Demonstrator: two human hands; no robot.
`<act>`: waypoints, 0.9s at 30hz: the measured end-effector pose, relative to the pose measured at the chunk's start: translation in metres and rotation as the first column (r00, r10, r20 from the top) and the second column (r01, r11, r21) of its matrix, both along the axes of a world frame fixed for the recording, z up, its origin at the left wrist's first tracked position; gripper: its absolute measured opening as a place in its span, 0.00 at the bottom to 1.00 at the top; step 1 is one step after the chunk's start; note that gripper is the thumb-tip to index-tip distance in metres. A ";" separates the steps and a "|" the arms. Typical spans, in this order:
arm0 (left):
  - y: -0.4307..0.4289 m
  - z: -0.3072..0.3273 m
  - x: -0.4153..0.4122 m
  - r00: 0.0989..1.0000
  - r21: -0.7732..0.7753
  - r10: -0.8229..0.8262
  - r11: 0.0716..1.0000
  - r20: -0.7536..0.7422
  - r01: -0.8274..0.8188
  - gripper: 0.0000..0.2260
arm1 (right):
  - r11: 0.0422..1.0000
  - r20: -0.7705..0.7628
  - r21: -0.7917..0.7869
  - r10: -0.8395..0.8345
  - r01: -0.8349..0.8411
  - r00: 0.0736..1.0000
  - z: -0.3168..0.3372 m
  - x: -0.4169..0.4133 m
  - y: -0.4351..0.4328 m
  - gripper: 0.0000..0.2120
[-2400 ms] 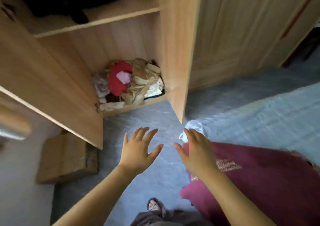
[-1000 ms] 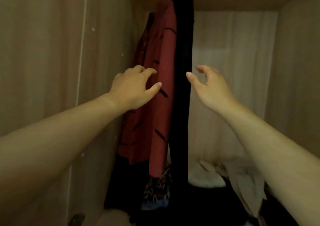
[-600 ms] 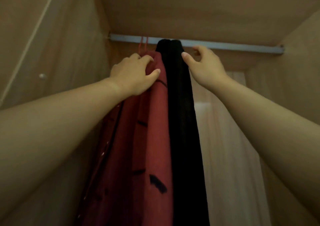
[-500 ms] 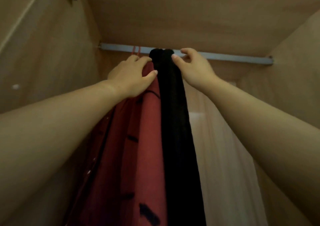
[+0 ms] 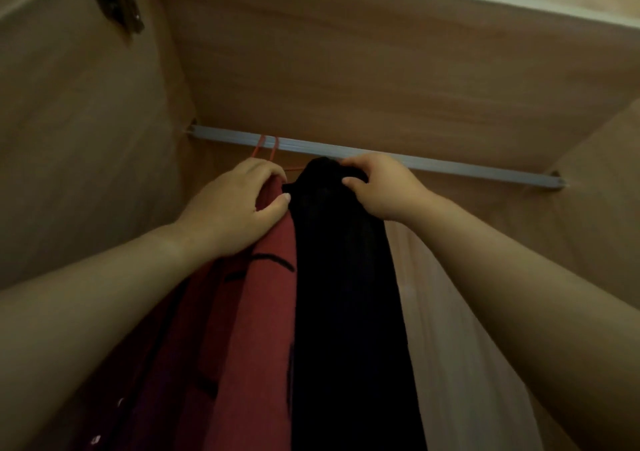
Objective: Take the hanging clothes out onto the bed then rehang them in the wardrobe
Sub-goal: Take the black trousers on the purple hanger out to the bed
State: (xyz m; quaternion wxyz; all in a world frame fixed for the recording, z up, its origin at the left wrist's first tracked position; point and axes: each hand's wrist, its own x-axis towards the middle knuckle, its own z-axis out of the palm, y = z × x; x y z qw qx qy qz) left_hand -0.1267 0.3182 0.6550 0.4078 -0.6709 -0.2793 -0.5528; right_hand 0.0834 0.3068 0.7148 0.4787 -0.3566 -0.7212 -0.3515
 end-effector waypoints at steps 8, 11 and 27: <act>0.018 -0.008 -0.018 0.999 0.035 -0.028 0.999 -0.019 0.029 0.21 | 0.986 -0.085 0.095 -0.126 0.134 0.988 0.018 -0.022 0.029 0.16; 0.021 -0.010 -0.023 0.999 0.047 -0.050 0.998 -0.008 0.050 0.21 | 0.969 -0.101 0.097 -0.218 0.228 0.971 0.027 -0.028 0.034 0.14; 0.030 -0.011 -0.037 0.995 0.086 -0.101 0.991 -0.017 0.102 0.18 | 0.951 -0.281 0.162 -0.210 0.262 0.936 0.049 -0.019 0.040 0.12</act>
